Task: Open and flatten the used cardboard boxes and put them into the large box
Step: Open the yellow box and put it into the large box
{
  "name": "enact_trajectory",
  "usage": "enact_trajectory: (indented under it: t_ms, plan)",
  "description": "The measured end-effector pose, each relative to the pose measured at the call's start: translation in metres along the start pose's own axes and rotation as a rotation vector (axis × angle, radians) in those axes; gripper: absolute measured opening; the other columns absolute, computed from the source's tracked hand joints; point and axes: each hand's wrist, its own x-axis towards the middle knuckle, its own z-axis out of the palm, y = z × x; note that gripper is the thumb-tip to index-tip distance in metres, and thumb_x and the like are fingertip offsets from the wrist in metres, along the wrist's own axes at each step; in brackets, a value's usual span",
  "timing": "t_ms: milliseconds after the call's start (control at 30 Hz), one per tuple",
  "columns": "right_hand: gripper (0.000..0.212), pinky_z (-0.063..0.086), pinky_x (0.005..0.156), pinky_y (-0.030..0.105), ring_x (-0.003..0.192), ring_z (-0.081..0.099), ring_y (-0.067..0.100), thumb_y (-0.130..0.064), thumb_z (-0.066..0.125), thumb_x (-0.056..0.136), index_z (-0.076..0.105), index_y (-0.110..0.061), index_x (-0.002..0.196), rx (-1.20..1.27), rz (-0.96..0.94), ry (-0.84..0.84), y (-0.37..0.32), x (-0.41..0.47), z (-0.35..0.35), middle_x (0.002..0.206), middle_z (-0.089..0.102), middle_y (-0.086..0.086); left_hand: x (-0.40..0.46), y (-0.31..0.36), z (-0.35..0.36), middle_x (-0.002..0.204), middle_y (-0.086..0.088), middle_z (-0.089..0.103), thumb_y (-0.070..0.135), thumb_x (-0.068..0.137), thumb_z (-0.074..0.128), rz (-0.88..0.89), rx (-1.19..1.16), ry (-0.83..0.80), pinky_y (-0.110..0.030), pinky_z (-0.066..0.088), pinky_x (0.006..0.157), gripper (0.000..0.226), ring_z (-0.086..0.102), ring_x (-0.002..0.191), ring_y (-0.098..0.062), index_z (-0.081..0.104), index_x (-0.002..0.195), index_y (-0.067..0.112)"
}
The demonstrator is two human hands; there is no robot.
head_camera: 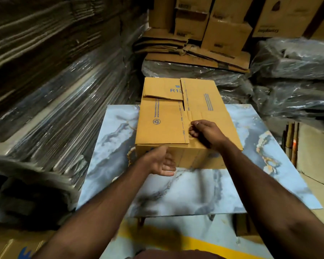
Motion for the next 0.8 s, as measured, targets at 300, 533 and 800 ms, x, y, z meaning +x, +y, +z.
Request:
enact_trajectory:
  t_ms: [300,533,800]
  plan:
    - [0.023,0.056,0.068,0.039,0.08,0.063,0.026,-0.026,0.053,0.102,0.065,-0.007,0.11,0.019,0.041,0.29,-0.018,0.021,-0.006,0.102,0.069,0.011,-0.031,0.092,0.002,0.077,-0.006,0.067,0.041,0.104,0.041,0.295,0.591,0.189,-0.021,0.045,0.046,0.043,0.065,0.06,-0.016,0.062,0.095,0.005]
    - [0.017,0.042,0.059,0.024,0.077,0.061,0.016,-0.021,0.051,0.102,0.065,-0.011,0.1,-0.215,-0.156,0.251,-0.044,0.074,-0.011,0.093,0.07,0.005,0.015,0.118,0.039,0.148,-0.015,0.032,0.061,0.091,0.051,0.404,1.195,0.73,-0.046,0.036,0.103,0.069,0.032,0.135,-0.034,0.038,0.143,0.017]
    - [0.02,0.034,0.048,0.027,0.055,0.043,0.02,-0.009,0.044,0.09,0.052,-0.015,0.073,0.158,0.141,0.337,-0.061,0.153,0.015,0.065,0.046,0.005,0.048,0.131,0.049,0.16,-0.024,-0.018,0.079,0.08,0.051,0.263,1.221,0.789,-0.06,0.007,0.117,0.112,-0.01,0.148,-0.045,0.002,0.156,0.014]
